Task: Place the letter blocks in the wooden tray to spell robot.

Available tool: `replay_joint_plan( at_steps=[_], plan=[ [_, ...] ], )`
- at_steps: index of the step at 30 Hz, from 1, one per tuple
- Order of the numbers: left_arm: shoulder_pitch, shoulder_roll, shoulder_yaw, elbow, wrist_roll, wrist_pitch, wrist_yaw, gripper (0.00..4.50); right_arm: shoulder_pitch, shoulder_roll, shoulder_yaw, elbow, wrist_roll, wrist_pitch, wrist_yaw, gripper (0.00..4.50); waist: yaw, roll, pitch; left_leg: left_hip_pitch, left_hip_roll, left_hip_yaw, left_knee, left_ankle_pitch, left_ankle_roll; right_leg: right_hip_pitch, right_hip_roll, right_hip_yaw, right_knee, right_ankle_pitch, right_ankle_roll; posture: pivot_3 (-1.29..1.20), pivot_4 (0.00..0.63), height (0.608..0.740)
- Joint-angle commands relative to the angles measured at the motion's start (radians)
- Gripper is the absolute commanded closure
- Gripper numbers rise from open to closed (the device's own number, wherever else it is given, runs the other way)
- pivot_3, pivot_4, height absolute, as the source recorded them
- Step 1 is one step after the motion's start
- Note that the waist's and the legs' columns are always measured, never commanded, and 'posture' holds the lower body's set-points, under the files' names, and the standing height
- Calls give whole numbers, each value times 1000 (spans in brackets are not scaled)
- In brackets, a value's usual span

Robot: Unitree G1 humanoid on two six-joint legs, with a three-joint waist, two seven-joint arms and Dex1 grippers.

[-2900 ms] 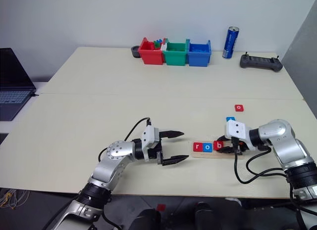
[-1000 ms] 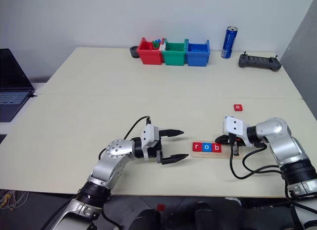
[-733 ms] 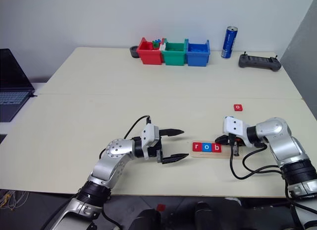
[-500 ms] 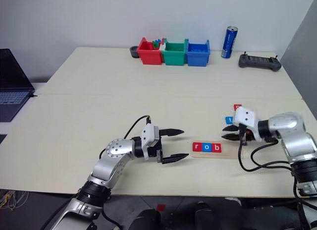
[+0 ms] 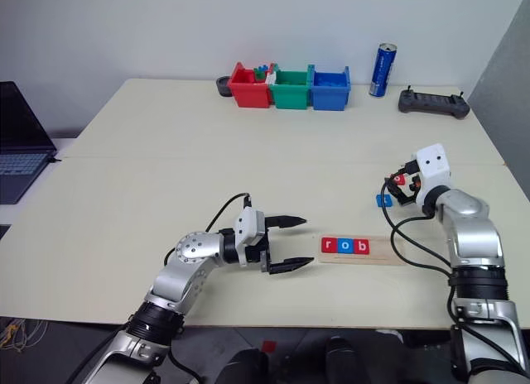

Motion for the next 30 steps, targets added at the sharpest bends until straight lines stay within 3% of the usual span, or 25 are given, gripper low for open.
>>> replay_joint_plan(
  at_steps=[1,11,28,30],
  plan=[
    [-21,4,16,-12,-10,-14,-8,0,-34,20,-44,-16,-8,21,-101,37,-1,0,0,0,0,0,0,0,0,0,0,0,0,0,0,0,150,740],
    [-25,6,19,-14,-11,-7,-5,0,-180,102,-61,278,29,-52,-176,37,-8,0,0,0,0,1,-1,0,0,0,0,0,0,0,0,0,150,740],
    [-8,14,26,-46,-9,10,17,0,-408,114,-72,803,41,-224,-217,37,-30,0,0,1,0,1,-2,0,0,0,1,1,0,0,0,0,150,740],
    [-10,15,27,-47,-9,12,18,0,-417,117,-74,821,41,-231,-215,413,-31,0,0,1,0,1,-2,0,0,0,1,1,0,0,0,0,150,740]
  ],
)
